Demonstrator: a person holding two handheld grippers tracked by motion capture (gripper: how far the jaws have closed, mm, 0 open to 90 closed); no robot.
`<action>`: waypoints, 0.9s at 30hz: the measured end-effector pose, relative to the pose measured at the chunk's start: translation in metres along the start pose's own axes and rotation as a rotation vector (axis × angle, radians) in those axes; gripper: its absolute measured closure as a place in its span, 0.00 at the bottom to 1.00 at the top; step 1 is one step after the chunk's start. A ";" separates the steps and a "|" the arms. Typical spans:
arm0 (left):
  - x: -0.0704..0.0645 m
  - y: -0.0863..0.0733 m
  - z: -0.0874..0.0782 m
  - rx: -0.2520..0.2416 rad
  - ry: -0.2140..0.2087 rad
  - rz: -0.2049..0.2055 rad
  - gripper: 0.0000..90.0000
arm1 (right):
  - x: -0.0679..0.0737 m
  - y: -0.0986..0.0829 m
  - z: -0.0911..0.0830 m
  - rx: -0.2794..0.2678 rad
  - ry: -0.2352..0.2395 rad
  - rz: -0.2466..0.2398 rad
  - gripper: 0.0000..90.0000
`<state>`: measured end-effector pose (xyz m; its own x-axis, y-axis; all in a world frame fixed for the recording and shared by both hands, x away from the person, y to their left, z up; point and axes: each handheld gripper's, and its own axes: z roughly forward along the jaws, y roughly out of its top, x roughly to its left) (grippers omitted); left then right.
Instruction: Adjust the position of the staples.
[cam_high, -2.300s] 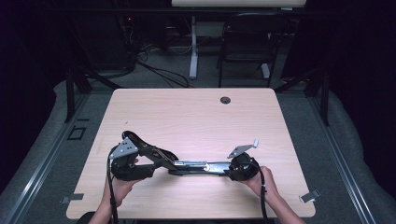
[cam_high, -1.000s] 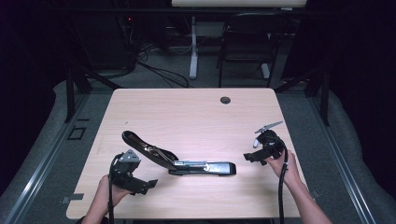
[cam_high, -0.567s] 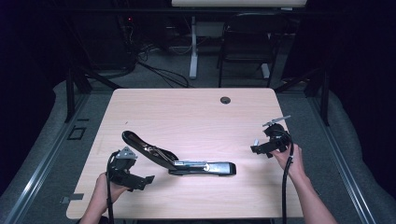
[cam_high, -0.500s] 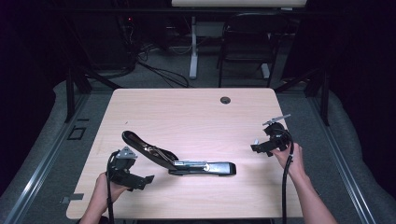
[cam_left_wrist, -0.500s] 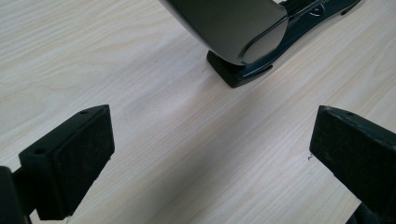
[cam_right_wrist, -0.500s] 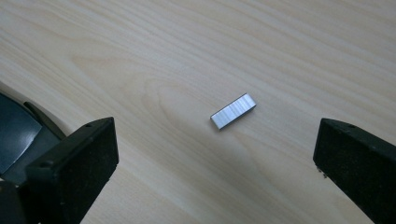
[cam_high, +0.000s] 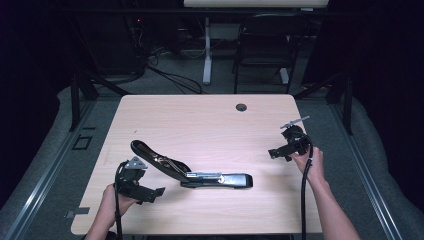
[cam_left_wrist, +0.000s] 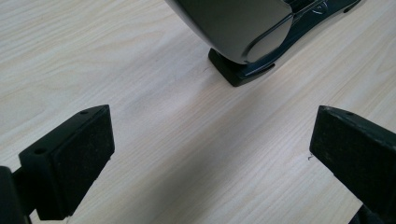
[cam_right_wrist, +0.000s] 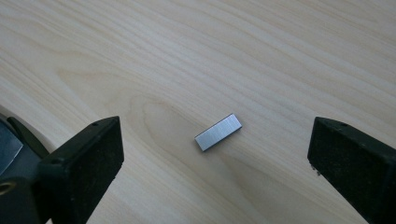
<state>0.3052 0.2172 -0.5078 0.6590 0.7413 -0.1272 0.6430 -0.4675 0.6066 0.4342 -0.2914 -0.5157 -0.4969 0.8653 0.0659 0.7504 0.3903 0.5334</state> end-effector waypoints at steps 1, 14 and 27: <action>0.000 0.000 0.000 0.000 0.000 0.001 0.00 | -0.001 0.001 0.001 0.003 0.007 0.000 0.04; 0.001 0.000 0.001 0.003 0.007 -0.001 0.00 | -0.006 0.003 0.016 0.052 0.035 0.008 0.07; 0.001 0.000 0.001 0.009 0.009 0.001 0.00 | -0.003 0.005 0.024 0.069 0.009 0.016 0.26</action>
<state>0.3069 0.2175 -0.5088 0.6559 0.7453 -0.1195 0.6461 -0.4724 0.5995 0.4497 -0.2840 -0.5340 -0.4886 0.8686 0.0820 0.7864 0.3978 0.4725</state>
